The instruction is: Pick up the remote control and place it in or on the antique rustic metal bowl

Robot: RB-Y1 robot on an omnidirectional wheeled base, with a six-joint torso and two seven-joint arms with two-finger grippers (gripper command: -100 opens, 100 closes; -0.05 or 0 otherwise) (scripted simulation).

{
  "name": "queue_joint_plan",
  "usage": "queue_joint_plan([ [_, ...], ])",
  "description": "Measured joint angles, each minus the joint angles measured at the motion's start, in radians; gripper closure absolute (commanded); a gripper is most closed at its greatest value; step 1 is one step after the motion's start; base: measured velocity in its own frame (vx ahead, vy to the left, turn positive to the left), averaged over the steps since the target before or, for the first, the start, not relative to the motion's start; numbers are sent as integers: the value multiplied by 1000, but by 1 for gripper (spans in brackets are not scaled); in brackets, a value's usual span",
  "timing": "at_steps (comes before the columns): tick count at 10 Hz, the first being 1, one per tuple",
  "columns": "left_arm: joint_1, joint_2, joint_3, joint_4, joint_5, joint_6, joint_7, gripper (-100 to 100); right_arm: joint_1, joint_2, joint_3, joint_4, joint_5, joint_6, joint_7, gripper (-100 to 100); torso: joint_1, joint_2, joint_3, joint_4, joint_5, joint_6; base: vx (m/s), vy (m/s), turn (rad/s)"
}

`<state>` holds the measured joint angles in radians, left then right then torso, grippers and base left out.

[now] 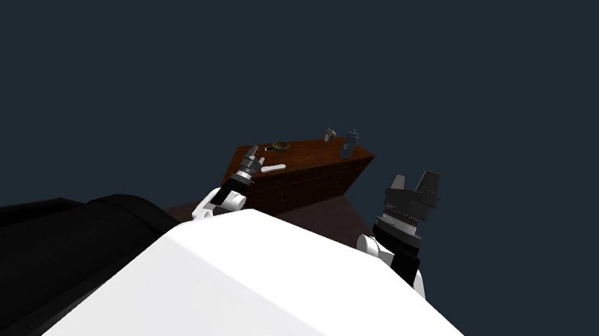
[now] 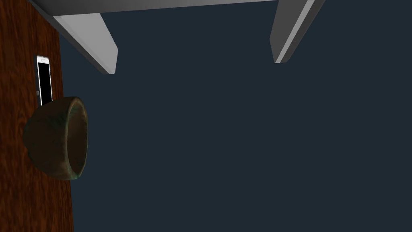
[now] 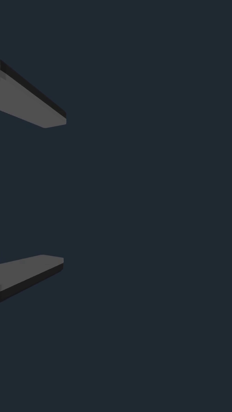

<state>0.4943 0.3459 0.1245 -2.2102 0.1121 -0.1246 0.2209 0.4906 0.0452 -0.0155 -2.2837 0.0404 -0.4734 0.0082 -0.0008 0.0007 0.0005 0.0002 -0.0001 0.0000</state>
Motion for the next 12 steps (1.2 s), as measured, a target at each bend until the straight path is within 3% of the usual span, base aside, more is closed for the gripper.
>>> queue_joint_plan([
  [9, -22, 161, 108, 35, 111, 243, 126, -100, 0, 0, 0, 0, 0, 0, 0, 0, 0, -1, -1, 0, 0, 0, -4, -22, -16],
  [11, -27, 173, 116, 37, 121, 289, 139, -100, 0, 0, 0, 0, 0, 0, 0, 0, 0, -1, -1, 0, 0, 0, 2, -13, -18],
  [12, -22, 196, 133, 40, 142, 312, 152, -100, 0, 0, 0, 0, 0, 0, 0, 0, 0, -1, -1, 0, 0, 0, 6, -19, -21],
])
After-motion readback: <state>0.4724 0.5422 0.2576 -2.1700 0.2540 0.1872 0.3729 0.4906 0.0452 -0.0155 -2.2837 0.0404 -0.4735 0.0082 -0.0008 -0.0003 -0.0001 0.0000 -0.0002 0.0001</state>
